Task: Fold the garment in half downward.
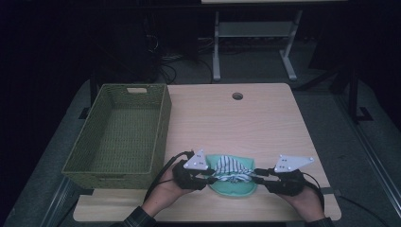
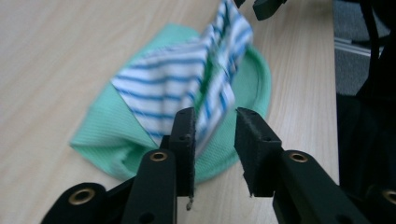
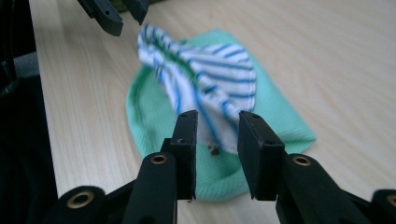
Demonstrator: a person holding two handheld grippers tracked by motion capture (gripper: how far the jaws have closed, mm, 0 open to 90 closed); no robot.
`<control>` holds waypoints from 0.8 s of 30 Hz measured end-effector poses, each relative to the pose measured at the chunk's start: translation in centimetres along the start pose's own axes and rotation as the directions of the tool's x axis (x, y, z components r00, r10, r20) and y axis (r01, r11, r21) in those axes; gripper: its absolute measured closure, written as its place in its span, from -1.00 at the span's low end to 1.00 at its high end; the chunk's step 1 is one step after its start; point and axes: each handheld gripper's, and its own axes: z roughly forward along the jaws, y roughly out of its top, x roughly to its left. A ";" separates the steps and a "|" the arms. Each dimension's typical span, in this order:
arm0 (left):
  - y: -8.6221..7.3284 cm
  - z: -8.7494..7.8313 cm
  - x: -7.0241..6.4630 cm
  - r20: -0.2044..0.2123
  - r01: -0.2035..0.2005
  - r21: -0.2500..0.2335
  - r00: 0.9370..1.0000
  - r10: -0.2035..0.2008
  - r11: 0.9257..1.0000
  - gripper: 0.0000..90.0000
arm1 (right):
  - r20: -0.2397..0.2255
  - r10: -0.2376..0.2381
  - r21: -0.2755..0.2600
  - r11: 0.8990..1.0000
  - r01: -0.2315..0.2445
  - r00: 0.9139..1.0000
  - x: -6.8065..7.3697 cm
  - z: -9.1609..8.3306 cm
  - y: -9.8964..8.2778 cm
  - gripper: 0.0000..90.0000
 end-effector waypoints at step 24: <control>0.4 3.4 2.2 0.108 0.120 0.051 0.986 -0.124 0.992 0.99 | -0.083 0.016 0.065 0.998 -0.010 0.996 -1.1 3.4 1.7 1.00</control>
